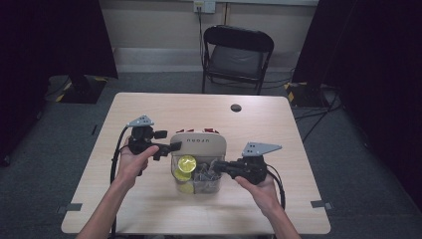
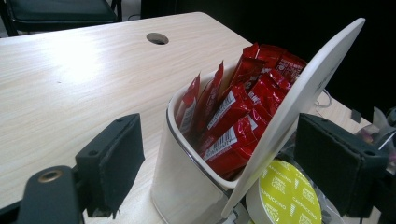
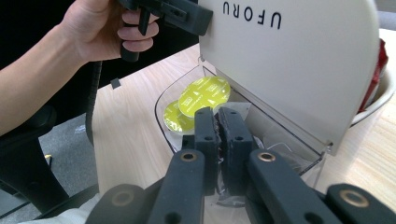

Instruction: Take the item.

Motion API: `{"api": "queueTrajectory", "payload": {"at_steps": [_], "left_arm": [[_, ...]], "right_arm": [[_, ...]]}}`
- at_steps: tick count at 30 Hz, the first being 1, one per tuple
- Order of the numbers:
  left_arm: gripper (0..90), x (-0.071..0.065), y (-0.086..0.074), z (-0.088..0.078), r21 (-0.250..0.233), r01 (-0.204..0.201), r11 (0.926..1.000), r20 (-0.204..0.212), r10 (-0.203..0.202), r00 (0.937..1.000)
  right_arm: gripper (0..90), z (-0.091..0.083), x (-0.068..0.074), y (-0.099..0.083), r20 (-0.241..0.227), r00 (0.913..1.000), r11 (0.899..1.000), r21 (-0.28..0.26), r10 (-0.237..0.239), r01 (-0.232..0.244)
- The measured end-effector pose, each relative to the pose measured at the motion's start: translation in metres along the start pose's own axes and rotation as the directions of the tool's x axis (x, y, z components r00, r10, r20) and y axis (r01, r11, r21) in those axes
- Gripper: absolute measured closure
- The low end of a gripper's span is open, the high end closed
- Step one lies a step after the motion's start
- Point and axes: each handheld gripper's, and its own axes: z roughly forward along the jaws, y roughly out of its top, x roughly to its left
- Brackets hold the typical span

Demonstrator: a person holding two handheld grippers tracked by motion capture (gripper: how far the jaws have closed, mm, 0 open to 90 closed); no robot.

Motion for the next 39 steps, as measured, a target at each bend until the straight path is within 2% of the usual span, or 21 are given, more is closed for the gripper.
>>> {"api": "queueTrajectory", "payload": {"at_steps": [8,25,39], "left_arm": [[15.8,-0.001,0.0,0.0,-0.004,0.005,1.0,-0.001,-0.005,1.0],[16.0,-0.001,0.0,0.001,0.0,0.001,1.0,-0.002,-0.001,1.0],[15.8,-0.001,0.0,0.003,0.004,0.0,1.0,0.005,0.0,1.0]], "right_arm": [[87.5,-0.011,0.0,0.003,0.012,0.9999,1.0,-0.022,-0.004,0.004],[87.6,-0.032,-0.011,0.006,0.049,0.9987,0.998,-0.067,0.011,-0.008],[87.6,-0.052,-0.032,0.004,0.119,0.9917,0.994,-0.106,0.049,-0.037]]}}
